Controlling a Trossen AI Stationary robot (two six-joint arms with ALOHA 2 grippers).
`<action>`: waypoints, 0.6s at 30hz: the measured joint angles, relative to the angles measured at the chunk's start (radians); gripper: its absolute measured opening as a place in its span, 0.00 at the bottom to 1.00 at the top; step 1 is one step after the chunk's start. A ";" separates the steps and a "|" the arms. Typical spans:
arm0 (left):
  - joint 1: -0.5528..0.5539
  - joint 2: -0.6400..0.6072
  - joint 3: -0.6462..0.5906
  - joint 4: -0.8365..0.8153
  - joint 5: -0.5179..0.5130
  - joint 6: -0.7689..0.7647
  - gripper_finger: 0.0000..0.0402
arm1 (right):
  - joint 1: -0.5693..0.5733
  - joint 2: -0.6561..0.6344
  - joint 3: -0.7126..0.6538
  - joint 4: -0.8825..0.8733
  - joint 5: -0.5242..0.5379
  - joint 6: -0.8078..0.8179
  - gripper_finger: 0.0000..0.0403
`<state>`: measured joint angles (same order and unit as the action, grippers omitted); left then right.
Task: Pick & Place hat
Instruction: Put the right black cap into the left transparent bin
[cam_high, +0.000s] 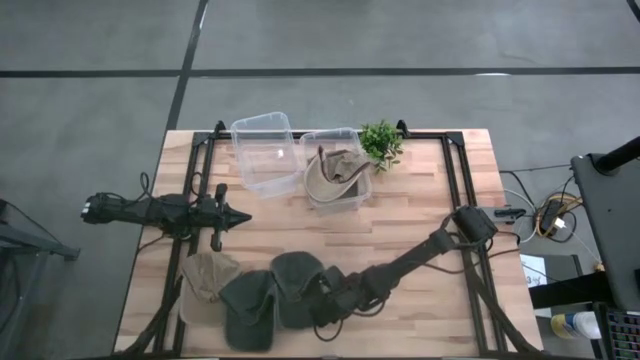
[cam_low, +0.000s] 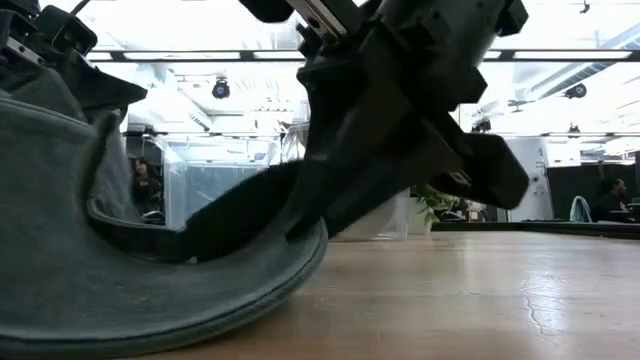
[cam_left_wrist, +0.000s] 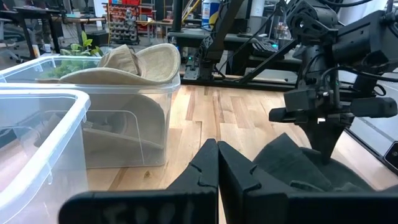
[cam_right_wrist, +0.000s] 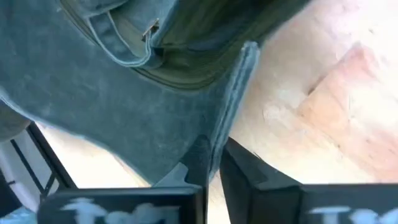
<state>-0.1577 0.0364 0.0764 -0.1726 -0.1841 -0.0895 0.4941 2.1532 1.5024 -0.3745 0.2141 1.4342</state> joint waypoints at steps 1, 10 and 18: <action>0.000 0.000 0.000 0.000 0.000 0.000 0.00 | -0.003 -0.002 0.000 -0.003 -0.003 -0.010 0.04; 0.000 0.000 0.000 0.000 0.000 0.000 0.00 | -0.035 -0.133 -0.003 -0.147 -0.050 -0.080 0.03; 0.000 0.002 0.000 0.000 0.000 0.000 0.00 | -0.048 -0.336 -0.004 -0.259 0.008 -0.084 0.02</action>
<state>-0.1577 0.0387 0.0765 -0.1726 -0.1841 -0.0895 0.4465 1.8175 1.4982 -0.6331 0.2217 1.3501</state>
